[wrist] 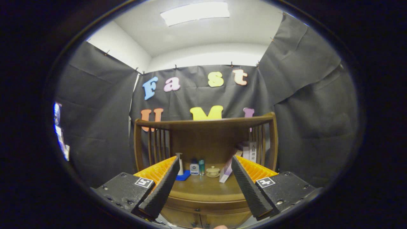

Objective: Pull open the drawer, take out the items inside it, and place them on the countertop above the cabinet.

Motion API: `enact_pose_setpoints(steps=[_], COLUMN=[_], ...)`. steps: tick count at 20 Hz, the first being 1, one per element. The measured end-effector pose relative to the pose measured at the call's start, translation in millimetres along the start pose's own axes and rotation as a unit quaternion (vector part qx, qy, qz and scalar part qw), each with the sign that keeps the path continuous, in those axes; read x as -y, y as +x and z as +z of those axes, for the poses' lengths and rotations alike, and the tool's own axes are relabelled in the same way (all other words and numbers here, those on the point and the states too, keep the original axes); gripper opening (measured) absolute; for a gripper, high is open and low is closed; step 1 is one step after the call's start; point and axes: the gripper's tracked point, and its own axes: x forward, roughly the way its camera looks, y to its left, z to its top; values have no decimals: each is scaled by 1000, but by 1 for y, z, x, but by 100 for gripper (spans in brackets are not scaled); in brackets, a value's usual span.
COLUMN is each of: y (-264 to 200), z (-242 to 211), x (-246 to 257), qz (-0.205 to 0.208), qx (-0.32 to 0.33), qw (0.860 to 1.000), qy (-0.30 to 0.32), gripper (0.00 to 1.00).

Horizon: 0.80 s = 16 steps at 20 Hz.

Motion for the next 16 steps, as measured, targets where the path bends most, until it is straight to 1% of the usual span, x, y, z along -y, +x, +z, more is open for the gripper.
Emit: enact_pose_setpoints(steps=[2,4,10,13,16], y=[10,23,50,63,74], z=[-36,-67,-148,-196,-245], x=[0,5,-5,-5,-7], qz=[1,-8,-9,-18,-16], qx=[-36,-61,-98,-133,-169], qw=[999,998,995,991,985], qy=[7,12,-13,-10,-1], gripper=[100,100,100,98,96])
